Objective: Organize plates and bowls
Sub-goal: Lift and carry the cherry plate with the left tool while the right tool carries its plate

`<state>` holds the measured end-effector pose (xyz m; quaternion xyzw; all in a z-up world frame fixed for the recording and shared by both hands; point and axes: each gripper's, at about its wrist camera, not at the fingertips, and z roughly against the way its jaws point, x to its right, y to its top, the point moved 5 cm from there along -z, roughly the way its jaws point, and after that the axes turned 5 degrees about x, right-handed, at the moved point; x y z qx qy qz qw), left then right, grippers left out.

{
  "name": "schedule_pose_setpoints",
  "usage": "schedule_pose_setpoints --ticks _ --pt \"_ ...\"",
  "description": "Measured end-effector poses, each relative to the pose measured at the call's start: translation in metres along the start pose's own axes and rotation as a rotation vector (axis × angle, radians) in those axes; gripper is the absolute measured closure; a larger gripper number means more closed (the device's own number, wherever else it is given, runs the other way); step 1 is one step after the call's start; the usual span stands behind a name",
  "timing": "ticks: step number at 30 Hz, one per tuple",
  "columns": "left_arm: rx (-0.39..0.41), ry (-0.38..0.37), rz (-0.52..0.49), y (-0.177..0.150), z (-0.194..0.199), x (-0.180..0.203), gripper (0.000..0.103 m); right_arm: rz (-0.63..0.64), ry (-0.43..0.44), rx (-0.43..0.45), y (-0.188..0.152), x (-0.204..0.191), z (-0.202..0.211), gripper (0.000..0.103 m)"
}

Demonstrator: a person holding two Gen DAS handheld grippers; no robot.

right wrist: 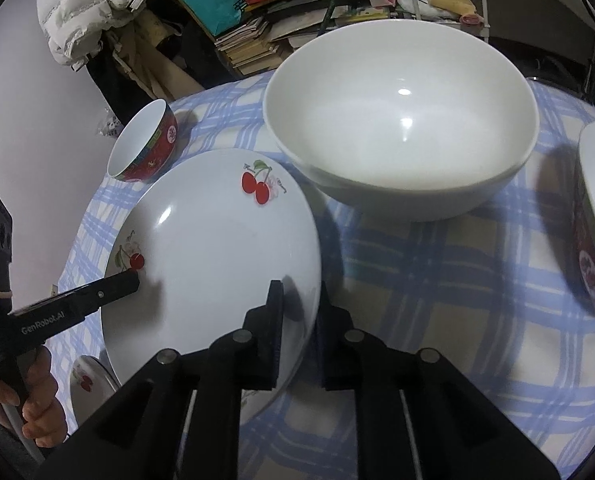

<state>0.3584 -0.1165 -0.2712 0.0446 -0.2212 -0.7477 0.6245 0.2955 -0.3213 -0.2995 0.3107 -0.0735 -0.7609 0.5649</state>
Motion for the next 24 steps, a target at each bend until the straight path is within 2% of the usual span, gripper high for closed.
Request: schedule_pose_setpoints --ticks 3,10,24 --pt "-0.007 -0.018 0.015 0.002 0.001 0.000 0.086 0.025 -0.017 0.000 0.000 -0.003 0.002 0.087" --pt "-0.007 -0.018 -0.044 -0.004 0.021 0.004 0.086 0.064 -0.004 0.002 0.000 -0.011 0.014 0.087" --pt "0.027 -0.031 -0.004 -0.021 0.070 -0.006 0.086 0.111 0.000 0.046 -0.004 -0.040 0.055 0.087"
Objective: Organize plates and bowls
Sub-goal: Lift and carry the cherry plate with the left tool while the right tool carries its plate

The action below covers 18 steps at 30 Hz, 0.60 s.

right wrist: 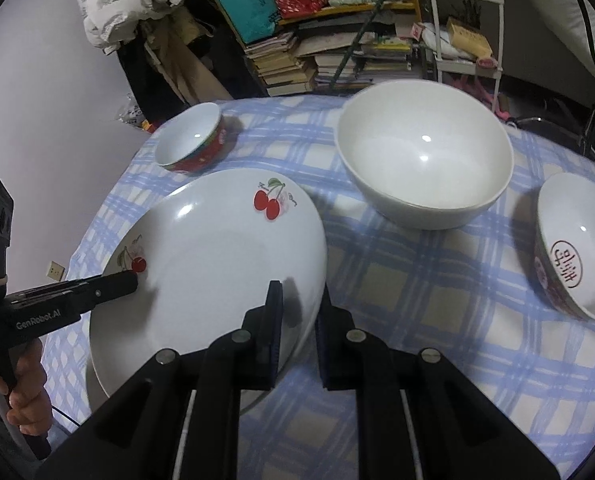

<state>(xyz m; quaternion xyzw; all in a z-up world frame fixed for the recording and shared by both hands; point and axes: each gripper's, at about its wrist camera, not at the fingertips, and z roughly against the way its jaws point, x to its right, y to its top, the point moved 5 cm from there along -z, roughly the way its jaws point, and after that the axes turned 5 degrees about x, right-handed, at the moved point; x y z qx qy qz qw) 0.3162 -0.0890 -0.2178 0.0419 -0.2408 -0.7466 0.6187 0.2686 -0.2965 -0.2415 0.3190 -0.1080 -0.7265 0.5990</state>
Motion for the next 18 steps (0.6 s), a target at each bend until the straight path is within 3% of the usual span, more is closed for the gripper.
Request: schedule_pose_setpoints --ticks 18 --pt "0.123 0.053 0.053 -0.060 0.111 -0.031 0.086 0.031 0.093 0.070 -0.027 -0.075 0.063 0.087"
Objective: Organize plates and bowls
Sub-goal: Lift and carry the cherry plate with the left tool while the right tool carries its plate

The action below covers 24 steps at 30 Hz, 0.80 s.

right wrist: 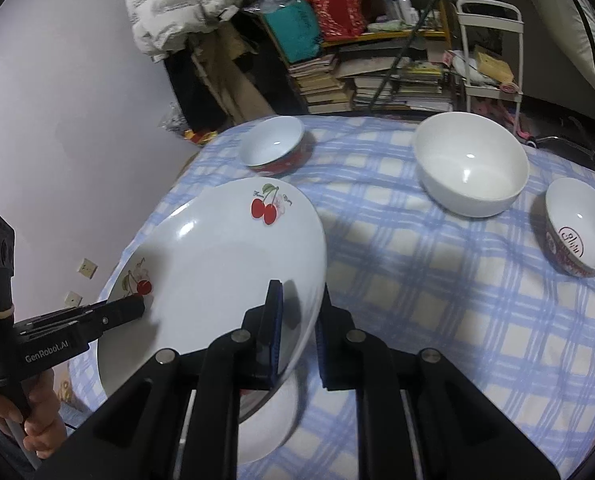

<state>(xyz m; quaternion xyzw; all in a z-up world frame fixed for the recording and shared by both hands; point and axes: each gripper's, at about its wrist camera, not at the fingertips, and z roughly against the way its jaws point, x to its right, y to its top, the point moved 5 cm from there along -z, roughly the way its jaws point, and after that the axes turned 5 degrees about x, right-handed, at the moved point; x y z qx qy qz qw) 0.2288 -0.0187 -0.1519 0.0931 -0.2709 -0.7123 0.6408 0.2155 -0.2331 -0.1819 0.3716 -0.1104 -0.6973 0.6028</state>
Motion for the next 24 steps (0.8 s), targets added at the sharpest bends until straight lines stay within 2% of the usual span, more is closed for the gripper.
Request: schedule_pose_setpoints --ticks 9,14,24 --pt "0.018 0.047 0.092 -0.038 0.027 -0.030 0.085 0.061 0.026 -0.003 -0.032 -0.042 0.011 0.087" --pt "-0.003 0.052 0.141 -0.059 0.026 -0.043 0.085 0.062 0.027 -0.031 -0.051 -0.047 0.004 0.086" --pt "-0.051 0.084 0.149 -0.078 0.010 -0.046 0.085 0.069 0.004 -0.091 -0.071 -0.040 -0.015 0.086"
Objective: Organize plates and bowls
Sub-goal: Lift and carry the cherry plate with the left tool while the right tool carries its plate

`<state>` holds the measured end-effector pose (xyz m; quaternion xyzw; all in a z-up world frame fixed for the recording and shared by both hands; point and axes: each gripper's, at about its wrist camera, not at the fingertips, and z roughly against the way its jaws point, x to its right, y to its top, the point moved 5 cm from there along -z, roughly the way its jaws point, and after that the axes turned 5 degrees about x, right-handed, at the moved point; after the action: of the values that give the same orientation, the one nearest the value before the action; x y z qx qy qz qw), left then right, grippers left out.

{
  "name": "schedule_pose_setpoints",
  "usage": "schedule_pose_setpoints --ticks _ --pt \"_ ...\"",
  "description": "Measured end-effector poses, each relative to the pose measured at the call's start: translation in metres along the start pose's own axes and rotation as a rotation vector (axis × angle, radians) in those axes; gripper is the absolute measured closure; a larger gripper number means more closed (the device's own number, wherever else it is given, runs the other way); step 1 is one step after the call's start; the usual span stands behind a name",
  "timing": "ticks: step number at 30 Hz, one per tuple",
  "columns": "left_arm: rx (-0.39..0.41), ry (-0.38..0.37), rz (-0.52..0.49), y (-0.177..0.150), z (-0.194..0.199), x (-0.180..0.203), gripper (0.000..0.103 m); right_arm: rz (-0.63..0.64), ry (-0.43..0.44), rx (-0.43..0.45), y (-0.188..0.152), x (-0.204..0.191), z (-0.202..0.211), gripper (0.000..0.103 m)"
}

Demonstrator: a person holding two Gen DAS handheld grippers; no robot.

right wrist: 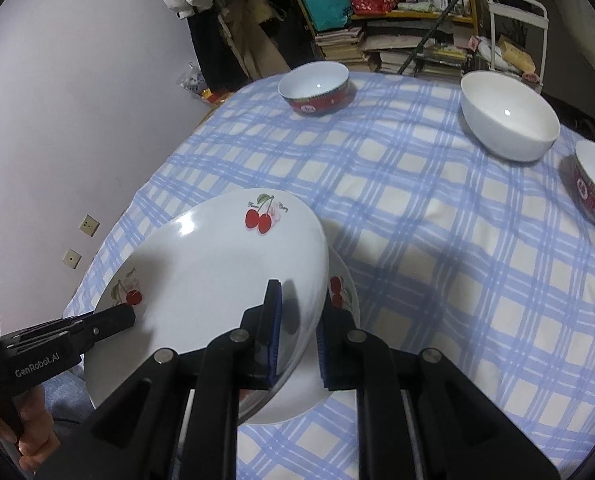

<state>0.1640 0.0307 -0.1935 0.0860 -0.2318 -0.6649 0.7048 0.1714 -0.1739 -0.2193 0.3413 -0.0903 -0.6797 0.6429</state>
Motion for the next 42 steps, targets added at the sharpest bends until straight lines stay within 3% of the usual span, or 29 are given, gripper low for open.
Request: schedule_pose_setpoints --ticks 15,19,21,22,26,42 --pt "-0.035 0.060 -0.013 -0.011 -0.027 -0.004 0.084 -0.016 -0.008 -0.076 -0.017 0.010 -0.027 0.085" --pt "-0.090 0.078 -0.002 -0.018 -0.046 -0.008 0.083 -0.009 -0.029 -0.101 -0.023 0.012 -0.035 0.086" --pt "-0.114 0.122 -0.041 -0.022 -0.054 -0.008 0.087 0.000 -0.051 -0.110 -0.026 0.015 -0.038 0.087" --pt "-0.120 0.153 -0.070 -0.024 -0.057 -0.007 0.089 0.008 -0.058 -0.110 -0.028 0.016 -0.038 0.089" --pt "-0.115 0.162 -0.085 -0.025 -0.059 -0.005 0.089 0.024 -0.070 -0.095 -0.028 0.017 -0.036 0.091" --pt "-0.081 0.150 0.017 -0.018 -0.052 -0.015 0.088 0.065 -0.108 -0.042 -0.028 0.014 -0.031 0.091"
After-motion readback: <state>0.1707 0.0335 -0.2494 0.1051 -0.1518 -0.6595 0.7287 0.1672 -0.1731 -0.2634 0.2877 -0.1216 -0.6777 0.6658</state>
